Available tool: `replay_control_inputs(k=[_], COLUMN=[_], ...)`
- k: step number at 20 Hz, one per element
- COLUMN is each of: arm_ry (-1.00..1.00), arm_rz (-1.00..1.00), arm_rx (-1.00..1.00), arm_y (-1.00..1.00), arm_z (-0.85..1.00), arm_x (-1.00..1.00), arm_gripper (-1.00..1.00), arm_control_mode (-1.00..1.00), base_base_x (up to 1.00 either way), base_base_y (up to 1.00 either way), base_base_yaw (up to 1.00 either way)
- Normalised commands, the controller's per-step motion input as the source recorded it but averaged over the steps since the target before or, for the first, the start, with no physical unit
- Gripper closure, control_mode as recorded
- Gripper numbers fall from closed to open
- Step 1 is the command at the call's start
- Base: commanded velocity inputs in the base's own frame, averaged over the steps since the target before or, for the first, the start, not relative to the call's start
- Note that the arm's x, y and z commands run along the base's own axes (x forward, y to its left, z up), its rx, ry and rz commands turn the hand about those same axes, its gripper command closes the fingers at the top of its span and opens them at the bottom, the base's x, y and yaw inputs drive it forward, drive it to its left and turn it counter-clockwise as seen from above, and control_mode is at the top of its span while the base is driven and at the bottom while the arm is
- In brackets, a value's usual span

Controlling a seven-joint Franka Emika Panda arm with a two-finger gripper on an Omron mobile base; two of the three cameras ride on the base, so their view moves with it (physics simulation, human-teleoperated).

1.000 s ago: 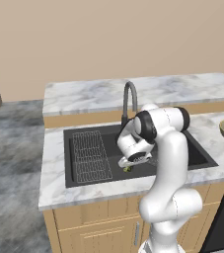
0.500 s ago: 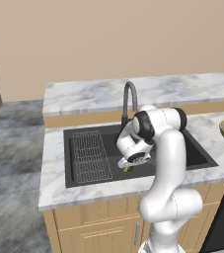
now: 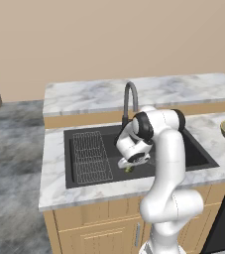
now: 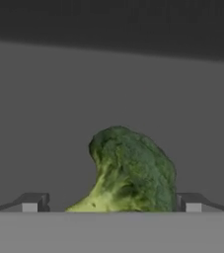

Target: Remove the broccoli and lemon wedge from the sink. Then move the bowl and cup from the counter to the sink for washing.

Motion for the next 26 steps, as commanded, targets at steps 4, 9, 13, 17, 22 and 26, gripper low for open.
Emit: replay_control_inputs(k=[4,9,13,17,22,26], arm_ry=[0.03,0.05,0.04,0.02,0.06,0.1], arm_rz=[0.0,0.0,0.0,0.0,0.0,0.0], arm_rx=[0.0,0.0,0.0,0.0,0.0,0.0], arm_y=[0.0,0.0,0.02,0.05,0.08,0.09], arm_z=[-0.1,-0.12,-0.11,-0.1,-0.14,-0.18], arm_x=[0.14,0.12,0.1,0.11,0.11,0.07], arm_gripper=[-1.0,-1.0,-1.0,-1.0,-1.0,-1.0], arm_control_mode=[-1.0,-1.0,-1.0,-1.0,-1.0,-1.0], base_base_x=[0.0,0.0,0.0,0.0,0.0,0.0], base_base_y=[0.0,0.0,0.0,0.0,0.0,0.0], base_base_yaw=[0.0,0.0,0.0,0.0,0.0,0.0])
